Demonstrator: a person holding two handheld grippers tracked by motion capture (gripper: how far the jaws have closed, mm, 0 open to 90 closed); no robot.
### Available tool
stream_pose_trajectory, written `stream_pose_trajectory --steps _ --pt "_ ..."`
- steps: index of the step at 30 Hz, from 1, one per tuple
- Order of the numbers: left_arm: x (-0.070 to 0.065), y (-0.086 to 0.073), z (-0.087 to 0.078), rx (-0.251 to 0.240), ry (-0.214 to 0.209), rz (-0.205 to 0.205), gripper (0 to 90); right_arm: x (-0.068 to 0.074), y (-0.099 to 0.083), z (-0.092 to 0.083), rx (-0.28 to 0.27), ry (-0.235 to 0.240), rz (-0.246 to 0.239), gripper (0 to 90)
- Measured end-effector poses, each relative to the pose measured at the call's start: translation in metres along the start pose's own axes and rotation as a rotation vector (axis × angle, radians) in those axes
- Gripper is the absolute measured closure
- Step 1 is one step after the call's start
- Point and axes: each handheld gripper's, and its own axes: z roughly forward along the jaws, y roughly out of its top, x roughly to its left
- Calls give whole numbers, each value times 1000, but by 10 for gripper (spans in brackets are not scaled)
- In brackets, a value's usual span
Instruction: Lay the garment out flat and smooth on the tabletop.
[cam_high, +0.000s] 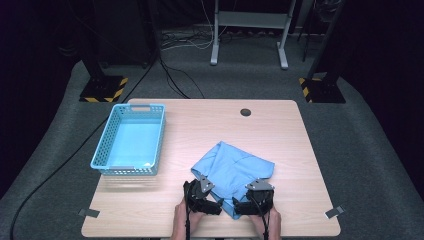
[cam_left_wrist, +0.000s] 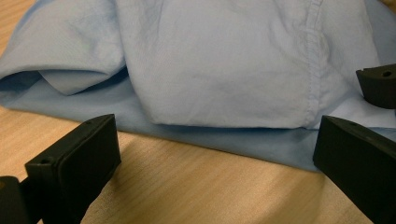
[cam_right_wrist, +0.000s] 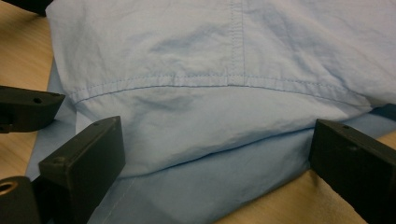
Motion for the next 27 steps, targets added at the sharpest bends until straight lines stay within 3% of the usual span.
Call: stream_pose_trajectory --steps 7,10,12,16,18,27 --pt "-1 -1 -1 0 -11 13 4 -5 12 -4 1 77 -96 41" --pt "-1 -2 -2 -1 -14 14 4 -5 20 -3 14 140 -128 64" --pt "-1 -2 -2 -1 -14 14 4 -4 24 1 20 169 -143 92" --pt "-1 -3 -2 -2 -13 14 4 0 27 11 69 176 -184 203" --pt "-1 -3 -2 -2 -14 14 4 2 27 13 63 173 -181 235" --pt "-2 -2 -2 -2 -13 13 4 -7 29 12 34 181 -117 543"
